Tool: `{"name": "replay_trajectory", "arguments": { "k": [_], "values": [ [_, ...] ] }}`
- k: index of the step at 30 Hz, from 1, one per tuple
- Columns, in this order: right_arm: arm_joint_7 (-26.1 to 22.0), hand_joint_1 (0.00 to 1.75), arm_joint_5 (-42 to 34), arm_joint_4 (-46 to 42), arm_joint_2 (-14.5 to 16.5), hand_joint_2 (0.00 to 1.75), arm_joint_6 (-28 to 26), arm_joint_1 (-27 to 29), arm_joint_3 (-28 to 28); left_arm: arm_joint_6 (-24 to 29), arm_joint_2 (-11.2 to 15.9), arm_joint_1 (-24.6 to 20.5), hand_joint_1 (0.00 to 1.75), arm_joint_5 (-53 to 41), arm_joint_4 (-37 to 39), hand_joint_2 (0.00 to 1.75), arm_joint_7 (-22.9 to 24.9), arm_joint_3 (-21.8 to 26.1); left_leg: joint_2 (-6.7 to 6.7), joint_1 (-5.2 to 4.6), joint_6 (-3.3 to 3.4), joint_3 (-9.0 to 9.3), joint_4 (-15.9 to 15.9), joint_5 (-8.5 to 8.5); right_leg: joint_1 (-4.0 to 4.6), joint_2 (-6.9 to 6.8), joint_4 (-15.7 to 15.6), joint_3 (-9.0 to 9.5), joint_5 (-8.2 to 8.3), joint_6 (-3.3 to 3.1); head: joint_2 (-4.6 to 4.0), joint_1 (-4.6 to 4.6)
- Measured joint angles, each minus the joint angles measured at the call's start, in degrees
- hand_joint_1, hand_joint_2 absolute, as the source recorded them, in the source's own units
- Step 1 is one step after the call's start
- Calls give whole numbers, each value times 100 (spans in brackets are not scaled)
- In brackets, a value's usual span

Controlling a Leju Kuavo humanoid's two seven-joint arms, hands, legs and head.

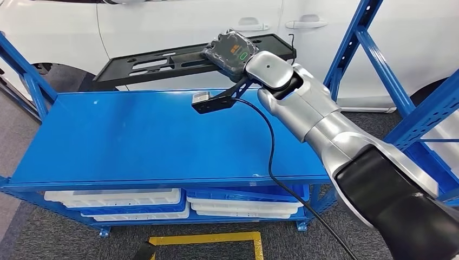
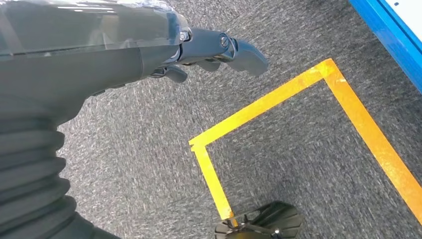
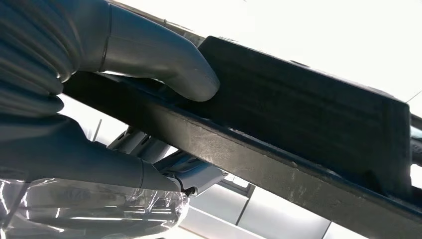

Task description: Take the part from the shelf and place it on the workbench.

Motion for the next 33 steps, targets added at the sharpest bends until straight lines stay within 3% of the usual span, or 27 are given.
{"name": "replay_trajectory", "arguments": {
  "k": [2,4,7,9,11,13,14,15,16,18,19,20,24,26,28,29,30,31,33],
  "values": [
    [-33,171,-72,20,2,175,8,-19,-3,0,1,1,0,-3,0,175,0,0,3,2,25,298,-690,413,3,1,32,19,-37,23,0,0],
    [-88,171,-237,30,3,175,78,-55,-22,-1,2,-3,0,-3,1,175,0,0,-1,-12,66,590,-1316,635,28,6,73,0,-70,64,0,-1],
    [-231,173,-629,36,5,175,299,-71,-102,-3,4,2,0,-3,2,175,-1,0,-19,-22,139,654,-1495,613,52,8,78,-43,-64,138,-1,-1],
    [-310,174,-885,35,3,175,434,-72,-192,-2,5,2,0,-4,2,175,-3,-2,-22,0,200,664,-1529,630,41,1,176,-84,-151,193,0,0],
    [-371,174,-1148,33,2,175,580,-81,-303,-2,4,-9,0,-5,2,175,-5,-3,-17,14,249,677,-1553,638,20,-2,690,-328,-435,247,0,0],
    [-445,174,-1480,33,-1,175,805,-71,-398,-2,4,-12,0,-5,2,175,-7,-3,-12,10,271,678,-1553,632,9,-3,1448,-714,-730,284,0,0],
    [-490,174,-1692,33,-3,175,947,-54,-449,-2,4,-11,0,-4,2,175,-7,-3,-12,9,275,683,-1553,629,6,-4,1672,-840,-761,292,0,0],
    [-538,174,-1935,33,-5,175,1105,-38,-513,-2,4,-10,0,-4,2,175,-7,-3,-17,8,276,690,-1552,626,4,-4,1671,-860,-676,289,0,0],
    [-581,174,-2193,31,-6,175,1264,-26,-591,-2,4,-10,0,-4,2,175,-7,-3,-22,7,274,702,-1551,622,4,-4,1437,-768,-488,275,0,0],
    [-655,175,-2703,21,-6,175,1560,-24,-783,-2,0,-10,0,-3,2,175,-7,-4,-32,-5,256,722,-1549,610,24,-4,627,-403,-62,212,0,0],
    [-682,175,-2949,15,-3,175,1704,-30,-885,-1,-3,-11,0,-2,2,175,-7,-4,-32,-16,240,720,-1545,605,40,-4,304,-264,56,181,0,0],
    [-708,175,-3187,9,1,175,1845,-33,-987,-1,-5,-12,0,0,2,175,-7,-4,-31,-23,219,714,-1544,604,57,-4,125,-190,99,158,0,0],
    [-729,173,-3905,-17,16,175,2251,-44,-1315,3,-14,-7,0,15,2,175,-9,-3,-22,-26,109,680,-1490,542,41,-17,-1,-148,112,68,1,0],
    [-710,174,-4201,-24,42,175,2382,-59,-1436,8,-13,-3,0,20,2,175,-9,-2,-14,-21,62,504,-1064,278,12,-29,-53,-112,139,15,0,-1],
    [-683,174,-4484,-24,75,175,2495,-65,-1494,10,-11,-1,0,28,2,175,-9,-2,-11,-13,19,168,-312,-48,13,-25,-54,-106,139,-4,0,-1],
    [-670,174,-4619,-24,87,175,2541,-64,-1505,11,-10,0,0,37,2,175,-9,-1,-10,-7,3,36,-47,-110,15,-23,-48,-104,136,-4,0,0],
    [-656,174,-4758,-25,97,175,2576,-63,-1513,13,-9,2,0,46,2,175,-9,-1,-9,-1,-9,-10,24,-69,15,-22,-37,-102,129,-2,0,0],
    [-646,174,-4893,-30,104,175,2607,-63,-1524,14,-9,3,0,54,2,175,-10,0,-7,7,-15,56,-139,76,13,-20,-22,-100,118,6,1,0],
    [-636,172,-5122,-61,118,175,2644,-72,-1550,19,-8,3,0,62,2,175,-14,0,1,22,-15,407,-890,453,12,-16,29,-105,77,43,0,0]
  ]
}}
